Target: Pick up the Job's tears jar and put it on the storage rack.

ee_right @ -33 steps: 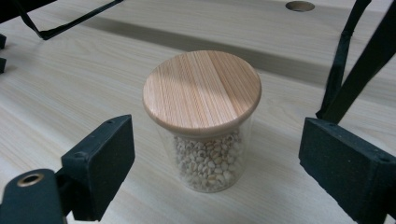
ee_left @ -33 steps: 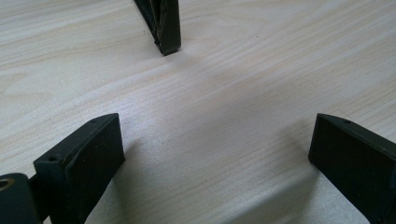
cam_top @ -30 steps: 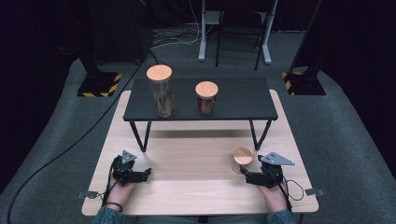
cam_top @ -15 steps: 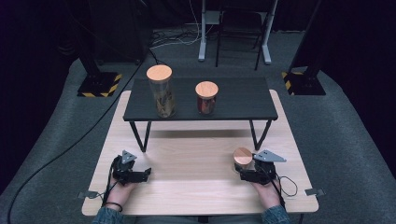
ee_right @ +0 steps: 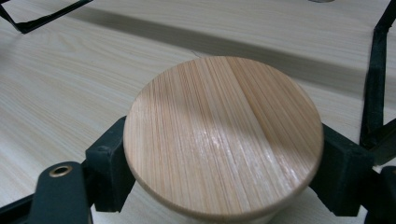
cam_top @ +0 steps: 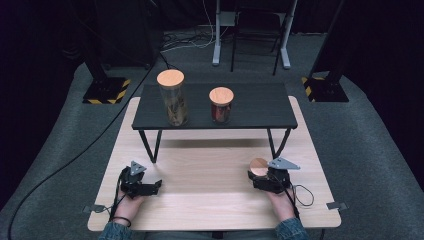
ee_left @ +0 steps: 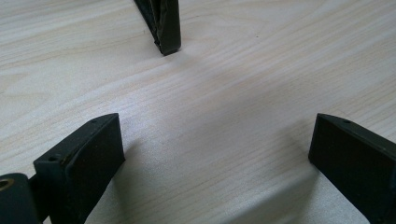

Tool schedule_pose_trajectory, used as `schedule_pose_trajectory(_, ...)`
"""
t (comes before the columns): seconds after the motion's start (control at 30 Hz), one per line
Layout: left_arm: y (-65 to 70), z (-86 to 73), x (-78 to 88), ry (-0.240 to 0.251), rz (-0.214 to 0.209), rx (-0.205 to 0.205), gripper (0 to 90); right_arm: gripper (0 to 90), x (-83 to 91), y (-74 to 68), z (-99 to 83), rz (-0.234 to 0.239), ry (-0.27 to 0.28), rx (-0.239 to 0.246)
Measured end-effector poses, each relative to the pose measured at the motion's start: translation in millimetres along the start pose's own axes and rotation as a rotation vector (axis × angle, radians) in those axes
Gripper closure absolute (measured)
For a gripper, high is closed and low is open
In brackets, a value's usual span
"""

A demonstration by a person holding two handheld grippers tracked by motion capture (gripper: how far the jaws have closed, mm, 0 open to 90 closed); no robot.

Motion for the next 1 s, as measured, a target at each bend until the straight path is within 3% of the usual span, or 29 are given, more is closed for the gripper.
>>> schedule_pose_trajectory(0.23, 0.0, 0.0, 0.0, 0.000, 0.000, 0.000, 2.7, 24.0, 1.4, -2.2, 1.1, -0.016, -0.001, 0.037)
schedule_pose_trajectory(1.0, 0.0, 0.0, 0.0, 0.000, 0.000, 0.000, 2.7, 25.3, 28.4, -1.6, 16.7, 0.006, 0.037, 0.025)
Point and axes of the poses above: each handheld gripper's, and its own axes: x roughly backward along the jaws, z roughly out of its top, y roughly to its right, the point moved 1 cm from there along -x, roughly forward along the jaws, and after that the axes turned 9 degrees about y, right-handed, at the moved point
